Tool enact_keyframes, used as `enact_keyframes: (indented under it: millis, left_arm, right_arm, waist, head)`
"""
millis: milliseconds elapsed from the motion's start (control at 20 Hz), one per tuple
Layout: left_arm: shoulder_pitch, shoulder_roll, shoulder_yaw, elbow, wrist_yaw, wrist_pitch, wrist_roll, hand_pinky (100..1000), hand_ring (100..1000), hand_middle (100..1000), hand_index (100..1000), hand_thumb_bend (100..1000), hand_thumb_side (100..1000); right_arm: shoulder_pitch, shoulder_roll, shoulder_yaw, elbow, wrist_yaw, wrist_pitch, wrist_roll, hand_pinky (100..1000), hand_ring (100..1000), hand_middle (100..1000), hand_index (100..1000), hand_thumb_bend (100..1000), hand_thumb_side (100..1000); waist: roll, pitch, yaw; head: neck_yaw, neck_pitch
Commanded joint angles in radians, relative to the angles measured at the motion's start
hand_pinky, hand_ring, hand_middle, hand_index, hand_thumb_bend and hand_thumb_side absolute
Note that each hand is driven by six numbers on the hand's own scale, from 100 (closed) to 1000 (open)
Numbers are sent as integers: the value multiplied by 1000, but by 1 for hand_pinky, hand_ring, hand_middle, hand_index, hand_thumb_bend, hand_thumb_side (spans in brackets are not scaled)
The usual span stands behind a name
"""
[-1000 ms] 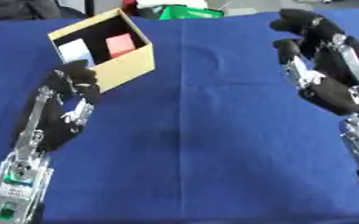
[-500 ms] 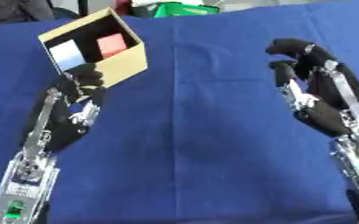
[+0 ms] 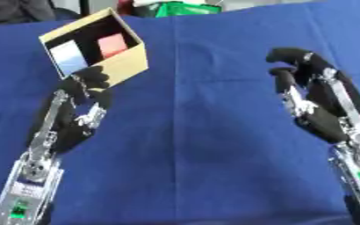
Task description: Pick up objects on the table and place them in the box.
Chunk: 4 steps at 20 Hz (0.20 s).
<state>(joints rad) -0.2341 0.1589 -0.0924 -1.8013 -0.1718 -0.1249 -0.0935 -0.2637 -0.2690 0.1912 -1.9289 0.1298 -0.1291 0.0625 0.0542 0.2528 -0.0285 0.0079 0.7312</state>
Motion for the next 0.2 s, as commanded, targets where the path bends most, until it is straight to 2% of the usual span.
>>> enact_keyframes:
  millis: [50,200]
  left_arm:
    - [-5,6,1,-13,-1,0,4,670,733,713,847,349,557]
    - [-5,6,2,-13,-1,1,6,670,734,724,853,351,557]
  right_arm:
    - [-5,-1,-6,-12,3,-6,5,782,870,699,811,100,534]
    - [-4,-1,-6,-16,2,-8,12,781,866,688,803,100,536]
  waist:
    - [-1,-12,-4]
    - [-3,-13,-1]
  head:
    - [4,-11]
    - [5,-13]
